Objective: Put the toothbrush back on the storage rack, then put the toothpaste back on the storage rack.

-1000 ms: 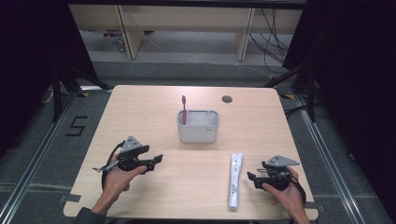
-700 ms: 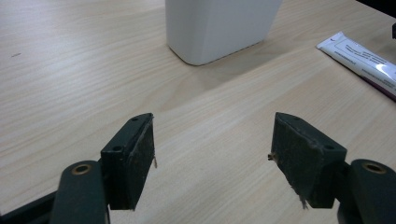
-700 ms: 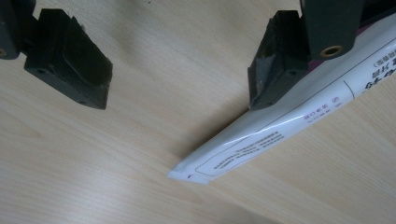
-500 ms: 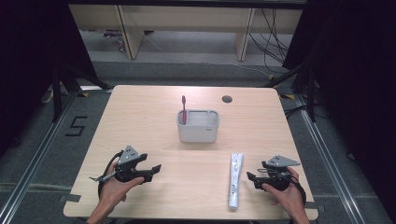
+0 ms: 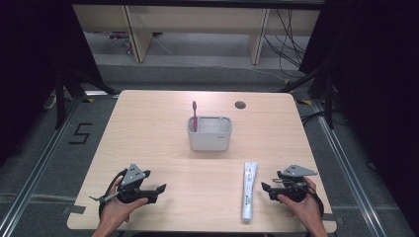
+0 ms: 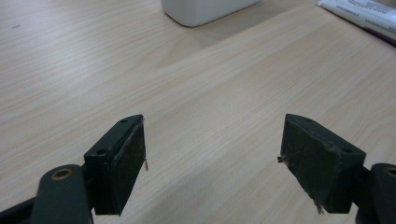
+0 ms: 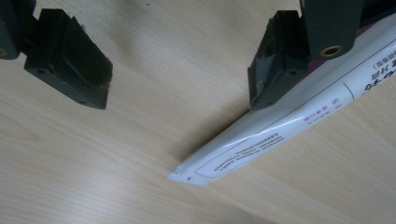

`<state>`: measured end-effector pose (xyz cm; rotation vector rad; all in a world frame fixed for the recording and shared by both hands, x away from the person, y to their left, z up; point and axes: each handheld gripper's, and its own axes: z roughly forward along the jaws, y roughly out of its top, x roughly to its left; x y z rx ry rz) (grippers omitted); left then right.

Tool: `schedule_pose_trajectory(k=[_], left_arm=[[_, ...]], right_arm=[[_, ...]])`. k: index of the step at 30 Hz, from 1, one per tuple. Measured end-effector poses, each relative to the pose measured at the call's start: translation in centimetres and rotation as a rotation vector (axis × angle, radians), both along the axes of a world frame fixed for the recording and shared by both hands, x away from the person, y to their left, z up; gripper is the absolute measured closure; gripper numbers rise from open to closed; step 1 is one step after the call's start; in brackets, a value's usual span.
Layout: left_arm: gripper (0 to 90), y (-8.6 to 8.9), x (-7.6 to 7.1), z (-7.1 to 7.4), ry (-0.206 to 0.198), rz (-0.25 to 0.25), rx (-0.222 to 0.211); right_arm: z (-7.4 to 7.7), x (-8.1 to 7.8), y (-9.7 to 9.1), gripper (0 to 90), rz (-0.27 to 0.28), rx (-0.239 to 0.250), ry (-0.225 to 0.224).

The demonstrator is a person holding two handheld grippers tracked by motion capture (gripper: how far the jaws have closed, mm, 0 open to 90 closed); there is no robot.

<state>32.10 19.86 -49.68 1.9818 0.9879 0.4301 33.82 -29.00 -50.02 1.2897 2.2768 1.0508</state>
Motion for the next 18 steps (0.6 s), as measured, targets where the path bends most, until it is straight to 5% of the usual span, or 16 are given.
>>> schedule_pose_trajectory(k=[14,16,18], left_arm=[[21.7,-0.7,-1.7,-1.0,0.004,-0.043,0.068],[21.7,-0.7,-1.8,-1.1,0.011,-0.045,0.088],[21.7,-0.7,-1.8,-1.2,0.012,-0.042,0.088]], right_arm=[[0.1,0.1,-0.2,24.0,0.016,-0.024,-0.042],[0.2,-0.1,0.1,24.1,0.009,0.002,-0.013],[0.2,0.1,0.0,24.2,0.026,-0.011,-0.043]])
